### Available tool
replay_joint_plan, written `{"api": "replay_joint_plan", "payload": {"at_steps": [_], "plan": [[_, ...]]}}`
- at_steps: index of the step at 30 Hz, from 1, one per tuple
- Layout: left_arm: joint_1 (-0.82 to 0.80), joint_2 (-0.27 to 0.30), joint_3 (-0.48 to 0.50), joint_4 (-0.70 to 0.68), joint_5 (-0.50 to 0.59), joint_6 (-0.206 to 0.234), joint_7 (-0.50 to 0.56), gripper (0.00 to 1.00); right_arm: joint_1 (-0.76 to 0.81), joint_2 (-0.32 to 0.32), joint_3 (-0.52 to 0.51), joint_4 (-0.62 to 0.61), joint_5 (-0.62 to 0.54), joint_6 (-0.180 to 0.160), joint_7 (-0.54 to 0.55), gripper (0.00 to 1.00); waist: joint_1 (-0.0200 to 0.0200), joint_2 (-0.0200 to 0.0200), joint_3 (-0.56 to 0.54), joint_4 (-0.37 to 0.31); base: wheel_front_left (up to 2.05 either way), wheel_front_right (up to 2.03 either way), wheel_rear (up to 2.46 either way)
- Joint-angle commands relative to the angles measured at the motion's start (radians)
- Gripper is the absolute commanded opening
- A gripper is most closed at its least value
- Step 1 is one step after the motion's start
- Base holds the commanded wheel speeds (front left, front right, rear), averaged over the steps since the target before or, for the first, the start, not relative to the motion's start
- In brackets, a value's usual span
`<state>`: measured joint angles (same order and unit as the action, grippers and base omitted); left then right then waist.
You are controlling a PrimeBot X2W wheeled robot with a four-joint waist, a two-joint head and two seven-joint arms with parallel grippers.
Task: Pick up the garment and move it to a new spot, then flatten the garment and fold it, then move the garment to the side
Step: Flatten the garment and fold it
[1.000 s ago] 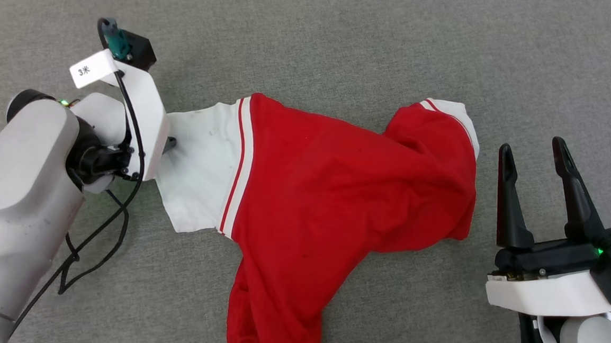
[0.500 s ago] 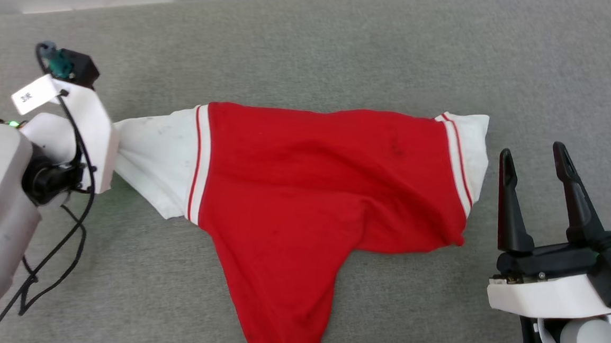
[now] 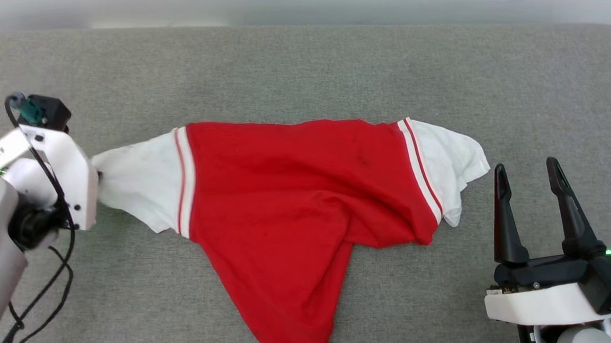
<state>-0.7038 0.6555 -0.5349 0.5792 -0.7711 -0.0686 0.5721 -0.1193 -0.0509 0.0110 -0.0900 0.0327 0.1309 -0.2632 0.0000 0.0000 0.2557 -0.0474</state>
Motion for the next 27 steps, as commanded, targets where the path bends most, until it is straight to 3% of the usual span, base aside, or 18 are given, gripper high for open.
{"api": "replay_joint_plan", "payload": {"at_steps": [1, 4, 10, 13, 17, 21, 27], "plan": [[0.016, -0.009, 0.002, -0.015, 0.005, 0.003, -0.033, 1.0, 0.005, 0.001, -0.002, 0.004, -0.004, 0.0, -0.002, 1.0, 0.0, 0.0, -0.008, 0.007, 0.0, 0.0, 0.0], [0.042, -0.031, 0.027, -0.055, 0.017, 0.002, -0.182, 1.0, 0.004, 0.001, -0.006, 0.007, -0.011, 0.0, -0.002, 1.0, 0.0, 0.0, -0.022, 0.015, 0.0, 0.0, 0.0], [0.104, -0.062, 0.068, -0.14, 0.096, -0.008, -0.609, 1.0, 0.012, 0.001, -0.024, 0.002, -0.026, 0.0, -0.002, 1.0, 0.0, 0.0, -0.066, 0.029, 0.0, 0.0, 0.0], [0.161, -0.074, 0.073, -0.193, 0.143, 0.012, -0.772, 1.0, 0.024, 0.001, -0.036, 0.004, -0.036, 0.0, -0.002, 1.0, 0.0, 0.0, -0.097, 0.04, 0.0, 0.0, 0.0], [0.268, -0.098, 0.088, -0.306, 0.241, 0.093, -0.835, 1.0, 0.044, 0.001, -0.05, 0.002, -0.044, 0.0, -0.002, 1.0, 0.0, 0.0, -0.131, 0.057, 0.0, 0.0, 0.0], [0.418, -0.161, 0.191, -0.503, 0.334, 0.164, -0.837, 1.0, 0.058, 0.001, -0.051, -0.004, -0.049, 0.0, -0.002, 1.0, 0.0, 0.0, -0.151, 0.063, 0.0, 0.0, 0.0], [0.639, -0.29, 0.337, -0.695, 0.424, 0.205, -0.837, 1.0, 0.068, 0.001, -0.039, -0.01, -0.052, 0.0, -0.002, 1.0, 0.0, 0.0, -0.16, 0.06, 0.0, 0.0, 0.0]]}}
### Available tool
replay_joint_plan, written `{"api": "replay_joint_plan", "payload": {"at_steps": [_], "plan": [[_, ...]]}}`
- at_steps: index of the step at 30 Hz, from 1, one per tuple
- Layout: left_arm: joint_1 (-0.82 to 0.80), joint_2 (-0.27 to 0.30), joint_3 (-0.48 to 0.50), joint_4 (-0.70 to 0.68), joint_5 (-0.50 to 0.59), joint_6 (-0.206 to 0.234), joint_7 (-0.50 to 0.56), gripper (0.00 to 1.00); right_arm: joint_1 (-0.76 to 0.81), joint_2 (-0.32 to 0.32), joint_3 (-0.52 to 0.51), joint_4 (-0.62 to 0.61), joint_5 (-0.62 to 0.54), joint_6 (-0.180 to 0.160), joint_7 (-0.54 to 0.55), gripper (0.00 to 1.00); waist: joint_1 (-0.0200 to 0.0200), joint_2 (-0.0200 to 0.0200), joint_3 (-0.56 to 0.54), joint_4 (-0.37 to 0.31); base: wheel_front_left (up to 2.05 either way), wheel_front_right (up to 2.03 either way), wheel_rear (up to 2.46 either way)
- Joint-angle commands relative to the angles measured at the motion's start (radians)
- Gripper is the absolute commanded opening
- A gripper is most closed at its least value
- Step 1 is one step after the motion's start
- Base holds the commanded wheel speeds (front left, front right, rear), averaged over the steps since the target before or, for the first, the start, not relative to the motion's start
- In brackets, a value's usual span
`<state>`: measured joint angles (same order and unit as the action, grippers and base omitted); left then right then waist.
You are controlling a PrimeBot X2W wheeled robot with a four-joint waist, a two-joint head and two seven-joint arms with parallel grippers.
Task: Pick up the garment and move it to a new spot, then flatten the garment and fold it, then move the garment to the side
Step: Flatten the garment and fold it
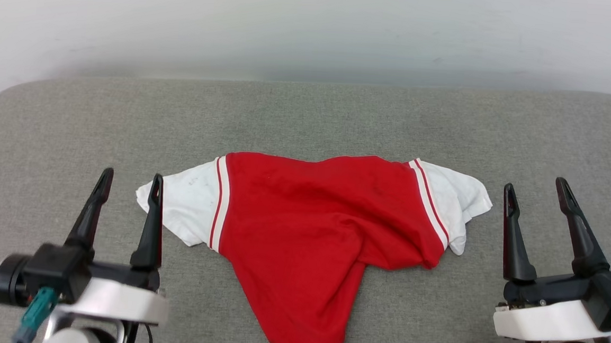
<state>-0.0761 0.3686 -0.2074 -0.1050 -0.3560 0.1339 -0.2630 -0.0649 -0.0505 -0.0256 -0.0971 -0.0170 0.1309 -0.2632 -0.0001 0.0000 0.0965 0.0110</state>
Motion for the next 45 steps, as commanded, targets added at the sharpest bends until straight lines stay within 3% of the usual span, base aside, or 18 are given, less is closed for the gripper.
{"api": "replay_joint_plan", "payload": {"at_steps": [1, 9, 11, 15, 20, 25, 27, 34, 39, 40, 41, 42, 45], "plan": [[0.041, -0.023, 0.024, -0.025, 0.023, -0.004, -0.002, 1.0, 0.016, 0.001, -0.001, -0.004, -0.001, 0.0, -0.002, 1.0, 0.0001, 0.0, -0.001, 0.005, 0.0, 0.0, 0.0], [0.091, -0.095, 0.043, -0.038, 0.108, -0.099, -0.002, 1.0, 0.021, -0.001, 0.039, 0.07, -0.062, -0.001, -0.001, 1.0, 0.0001, 0.0, 0.015, 0.044, 0.0, 0.0, 0.0], [0.077, -0.115, 0.047, -0.033, 0.126, -0.119, -0.002, 1.0, 0.001, -0.034, 0.081, 0.112, -0.071, 0.0, 0.045, 1.0, 0.0001, 0.0, 0.024, 0.06, 0.0, 0.0, 0.0], [0.057, -0.144, 0.061, -0.025, 0.161, -0.156, -0.002, 1.0, -0.068, -0.135, 0.19, 0.172, -0.009, -0.001, 0.264, 1.0, 0.0001, 0.0, 0.044, 0.088, 0.0, 0.0, 0.0], [0.035, -0.181, 0.084, -0.018, 0.192, -0.186, -0.002, 1.0, -0.192, -0.268, 0.326, 0.178, 0.187, -0.001, 0.613, 1.0, 0.0001, 0.0, 0.08, 0.118, 0.0, 0.0, 0.0], [0.019, -0.212, 0.092, -0.011, 0.219, -0.212, -0.002, 1.0, -0.292, -0.333, 0.376, 0.19, 0.38, 0.0, 0.968, 1.0, 0.0001, 0.0, 0.115, 0.15, 0.0, 0.0, 0.0], [0.009, -0.225, 0.093, -0.009, 0.224, -0.221, -0.002, 1.0, -0.333, -0.366, 0.394, 0.191, 0.404, 0.0, 1.064, 1.0, 0.0001, 0.0, 0.129, 0.165, 0.0, 0.0, 0.0], [-0.011, -0.255, 0.102, 0.001, 0.242, -0.242, -0.002, 1.0, -0.378, -0.42, 0.449, 0.272, 0.45, 0.0, 1.207, 1.0, 0.0001, 0.0, 0.161, 0.22, 0.0, 0.0, 0.0], [-0.019, -0.26, 0.114, 0.007, 0.247, -0.25, -0.002, 1.0, -0.341, -0.429, 0.521, 0.343, 0.464, 0.0, 1.182, 1.0, 0.0001, 0.0, 0.164, 0.235, 0.0, 0.0, 0.0], [-0.024, -0.261, 0.121, 0.01, 0.25, -0.253, -0.002, 1.0, -0.317, -0.428, 0.563, 0.367, 0.485, 0.002, 1.195, 0.9, 0.0001, 0.0, 0.16, 0.233, 0.0, 0.0, 0.0], [-0.025, -0.261, 0.124, 0.011, 0.252, -0.255, -0.002, 1.0, -0.31, -0.428, 0.586, 0.372, 0.497, 0.002, 1.197, 0.42, 0.0001, 0.0, 0.157, 0.23, 0.0, 0.0, 0.0], [-0.025, -0.262, 0.126, 0.012, 0.254, -0.256, -0.002, 1.0, -0.307, -0.43, 0.609, 0.37, 0.51, 0.003, 1.192, 0.0, 0.0001, 0.0, 0.153, 0.226, 0.0, 0.0, 0.0], [-0.018, -0.263, 0.128, 0.021, 0.255, -0.257, -0.002, 1.0, -0.306, -0.449, 0.651, 0.353, 0.539, 0.004, 1.167, 0.0, 0.0001, 0.0, 0.137, 0.21, 0.0, 0.0, 0.0]]}}
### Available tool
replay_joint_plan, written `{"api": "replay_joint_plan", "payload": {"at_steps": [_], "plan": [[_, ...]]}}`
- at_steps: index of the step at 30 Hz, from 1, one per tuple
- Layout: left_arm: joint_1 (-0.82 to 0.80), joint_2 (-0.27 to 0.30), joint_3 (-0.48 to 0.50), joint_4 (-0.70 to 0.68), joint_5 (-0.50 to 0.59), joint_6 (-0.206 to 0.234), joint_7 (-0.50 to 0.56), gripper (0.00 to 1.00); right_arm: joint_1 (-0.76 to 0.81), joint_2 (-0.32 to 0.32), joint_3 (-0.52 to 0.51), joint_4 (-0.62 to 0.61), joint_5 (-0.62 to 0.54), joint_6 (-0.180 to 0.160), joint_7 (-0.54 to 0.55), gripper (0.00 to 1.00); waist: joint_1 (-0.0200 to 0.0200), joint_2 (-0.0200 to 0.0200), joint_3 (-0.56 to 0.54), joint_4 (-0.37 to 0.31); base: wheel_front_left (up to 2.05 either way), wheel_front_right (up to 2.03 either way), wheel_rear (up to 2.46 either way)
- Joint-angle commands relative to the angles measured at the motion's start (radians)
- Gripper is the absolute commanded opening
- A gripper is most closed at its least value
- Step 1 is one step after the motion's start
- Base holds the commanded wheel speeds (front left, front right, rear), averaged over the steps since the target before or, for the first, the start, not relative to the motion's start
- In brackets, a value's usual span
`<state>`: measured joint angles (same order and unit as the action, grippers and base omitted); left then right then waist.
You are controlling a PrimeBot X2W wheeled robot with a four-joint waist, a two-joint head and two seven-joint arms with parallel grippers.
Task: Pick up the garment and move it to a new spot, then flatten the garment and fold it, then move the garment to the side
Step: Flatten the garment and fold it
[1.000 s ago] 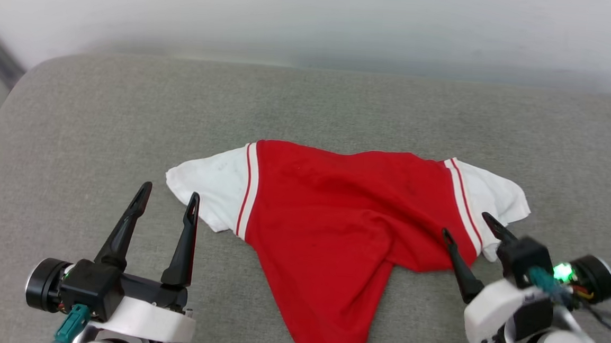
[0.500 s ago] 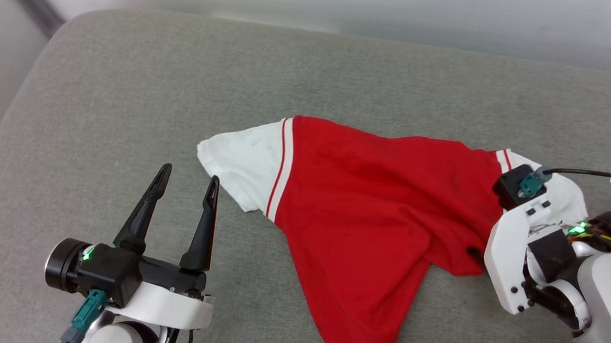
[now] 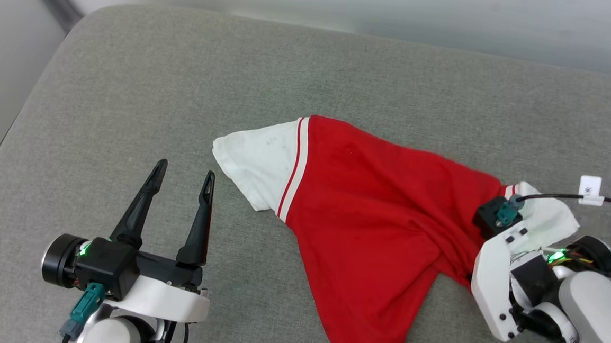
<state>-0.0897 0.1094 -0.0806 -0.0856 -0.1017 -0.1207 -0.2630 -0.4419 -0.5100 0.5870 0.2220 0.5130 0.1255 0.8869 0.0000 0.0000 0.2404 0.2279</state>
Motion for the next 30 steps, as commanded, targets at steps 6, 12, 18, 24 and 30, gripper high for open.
{"api": "replay_joint_plan", "payload": {"at_steps": [6, 12, 18, 24, 30], "plan": [[0.015, -0.004, -0.006, 0.01, 0.003, -0.007, -0.002, 1.0, 0.1, -0.05, 0.114, -0.018, 0.061, 0.007, 0.01, 0.0, 0.0, 0.0, -0.048, -0.036, 0.0, 0.0, 0.0], [0.031, 0.0, 0.005, 0.003, 0.004, -0.007, -0.002, 1.0, 0.161, -0.074, 0.151, -0.069, 0.087, 0.007, 0.012, 0.0, 0.0, 0.0, -0.073, -0.057, 0.0, 0.0, 0.0], [0.044, 0.002, 0.003, 0.003, 0.008, -0.008, -0.002, 1.0, 0.185, -0.065, 0.154, -0.06, 0.064, 0.006, -0.025, 0.0, 0.0, 0.0, -0.082, -0.073, 0.0, 0.0, 0.0], [0.05, 0.012, 0.016, 0.002, 0.01, -0.009, -0.002, 1.0, 0.162, -0.015, 0.071, -0.082, 0.053, 0.004, -0.152, 1.0, 0.0, 0.0, -0.102, -0.102, 0.0, 0.0, 0.0], [0.06, 0.015, 0.04, -0.007, 0.0, -0.009, -0.002, 1.0, 0.17, 0.04, -0.1, -0.175, 0.075, 0.005, -0.325, 1.0, 0.0, 0.0, -0.127, -0.148, 0.0, 0.0, 0.0]]}}
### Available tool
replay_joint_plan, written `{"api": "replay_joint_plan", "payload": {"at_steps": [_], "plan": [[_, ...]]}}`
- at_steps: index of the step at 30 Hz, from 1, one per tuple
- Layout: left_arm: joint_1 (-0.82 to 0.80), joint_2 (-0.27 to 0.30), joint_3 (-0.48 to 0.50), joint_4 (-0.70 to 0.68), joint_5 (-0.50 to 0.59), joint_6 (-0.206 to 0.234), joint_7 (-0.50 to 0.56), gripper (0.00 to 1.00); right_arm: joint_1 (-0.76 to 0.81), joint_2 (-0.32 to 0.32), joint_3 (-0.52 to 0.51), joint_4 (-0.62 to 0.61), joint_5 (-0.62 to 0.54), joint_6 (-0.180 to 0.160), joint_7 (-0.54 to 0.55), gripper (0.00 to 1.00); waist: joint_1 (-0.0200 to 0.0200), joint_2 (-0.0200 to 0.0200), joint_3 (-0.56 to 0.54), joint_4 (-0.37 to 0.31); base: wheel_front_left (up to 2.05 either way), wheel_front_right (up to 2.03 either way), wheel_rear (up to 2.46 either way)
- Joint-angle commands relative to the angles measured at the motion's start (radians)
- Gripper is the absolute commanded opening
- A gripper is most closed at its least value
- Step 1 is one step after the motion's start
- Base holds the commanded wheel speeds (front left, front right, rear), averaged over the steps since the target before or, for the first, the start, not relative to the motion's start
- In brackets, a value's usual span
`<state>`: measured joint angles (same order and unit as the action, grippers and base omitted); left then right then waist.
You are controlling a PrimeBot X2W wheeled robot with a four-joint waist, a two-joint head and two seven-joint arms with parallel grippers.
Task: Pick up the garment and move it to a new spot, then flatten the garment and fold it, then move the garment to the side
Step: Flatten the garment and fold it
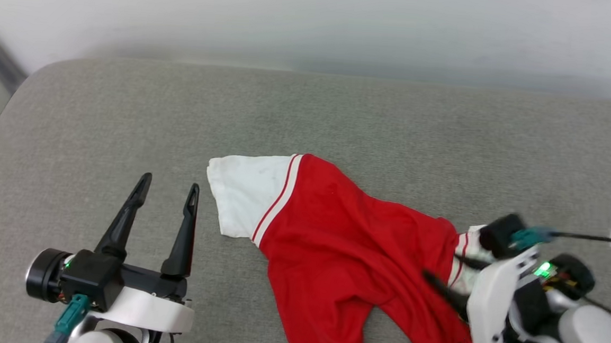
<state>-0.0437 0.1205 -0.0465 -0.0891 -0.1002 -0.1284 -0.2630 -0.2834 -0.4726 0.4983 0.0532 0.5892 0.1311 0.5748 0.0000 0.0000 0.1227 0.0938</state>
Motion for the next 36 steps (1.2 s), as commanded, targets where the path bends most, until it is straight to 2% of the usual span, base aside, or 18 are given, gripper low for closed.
{"api": "replay_joint_plan", "payload": {"at_steps": [1, 9, 10, 11, 13, 15, 18, 19, 20, 21, 22, 31, 35, 36], "plan": [[0.015, 0.004, 0.011, -0.006, -0.004, -0.001, -0.002, 1.0, 0.017, 0.012, -0.043, -0.023, -0.011, 0.0, -0.051, 1.0, 0.0, 0.0, -0.012, -0.023, 0.0, 0.0, 0.0], [0.001, 0.009, 0.044, -0.01, -0.038, -0.001, -0.002, 1.0, 0.088, 0.145, -0.319, -0.101, -0.137, 0.0, -0.386, 1.0, 0.0, 0.0, -0.006, -0.091, 0.0, 0.0, 0.0], [0.001, 0.009, 0.044, -0.01, -0.038, -0.001, -0.002, 1.0, 0.088, 0.145, -0.319, -0.101, -0.137, 0.0, -0.386, 1.0, 0.0, 0.0, -0.006, -0.091, 0.0, 0.0, 0.0], [-0.009, 0.02, 0.043, -0.004, -0.051, -0.001, -0.002, 1.0, 0.112, 0.192, -0.382, -0.098, -0.177, 0.0, -0.454, 1.0, 0.0, 0.0, -0.002, -0.107, 0.0, 0.0, 0.0], [-0.019, 0.032, 0.038, 0.013, -0.077, -0.001, -0.002, 1.0, 0.128, 0.232, -0.432, -0.096, -0.22, 0.0, -0.511, 1.0, 0.0, 0.0, 0.006, -0.123, 0.0, 0.0, 0.0], [-0.039, 0.066, 0.02, 0.037, -0.105, -0.001, 0.023, 1.0, 0.149, 0.265, -0.462, -0.088, -0.269, 0.0, -0.551, 1.0, 0.0, 0.0, 0.014, -0.138, 0.0, 0.0, 0.0], [-0.089, 0.146, -0.03, 0.069, -0.143, -0.001, 0.127, 1.0, 0.161, 0.317, -0.514, -0.087, -0.303, 0.0, -0.6, 1.0, 0.0, 0.0, 0.031, -0.157, 0.0, 0.0, 0.0], [-0.089, 0.146, -0.03, 0.069, -0.143, -0.001, 0.127, 1.0, 0.161, 0.317, -0.514, -0.087, -0.303, 0.0, -0.6, 1.0, 0.0, 0.0, 0.031, -0.157, 0.0, 0.0, 0.0], [-0.135, 0.201, -0.064, 0.086, -0.197, -0.001, 0.223, 1.0, 0.162, 0.34, -0.538, -0.097, -0.317, 0.0, -0.629, 1.0, 0.0, 0.0, 0.046, -0.172, 0.0, 0.0, 0.0], [-0.164, 0.234, -0.078, 0.092, -0.228, -0.001, 0.271, 1.0, 0.161, 0.349, -0.549, -0.1, -0.326, 0.0, -0.641, 1.0, 0.0, 0.0, 0.054, -0.179, 0.0, 0.0, 0.0], [-0.164, 0.234, -0.078, 0.092, -0.228, -0.001, 0.271, 1.0, 0.161, 0.349, -0.549, -0.1, -0.326, 0.0, -0.641, 1.0, 0.0, 0.0, 0.054, -0.179, 0.0, 0.0, 0.0], [-0.426, 0.479, -0.186, 0.206, -0.513, -0.002, 0.799, 1.0, 0.133, 0.392, -0.564, -0.124, -0.368, -0.001, -0.711, 1.0, 0.0, 0.0, 0.143, -0.247, 0.0, 0.0, 0.0], [-0.509, 0.556, -0.219, 0.25, -0.575, -0.002, 0.989, 1.0, 0.123, 0.401, -0.554, -0.129, -0.374, -0.001, -0.729, 1.0, 0.0, 0.0, 0.182, -0.277, 0.0, 0.0, 0.0], [-0.536, 0.59, -0.233, 0.278, -0.579, -0.002, 1.064, 1.0, 0.116, 0.406, -0.547, -0.132, -0.37, -0.001, -0.736, 1.0, 0.0, 0.0, 0.202, -0.291, 0.0, 0.0, 0.0]]}}
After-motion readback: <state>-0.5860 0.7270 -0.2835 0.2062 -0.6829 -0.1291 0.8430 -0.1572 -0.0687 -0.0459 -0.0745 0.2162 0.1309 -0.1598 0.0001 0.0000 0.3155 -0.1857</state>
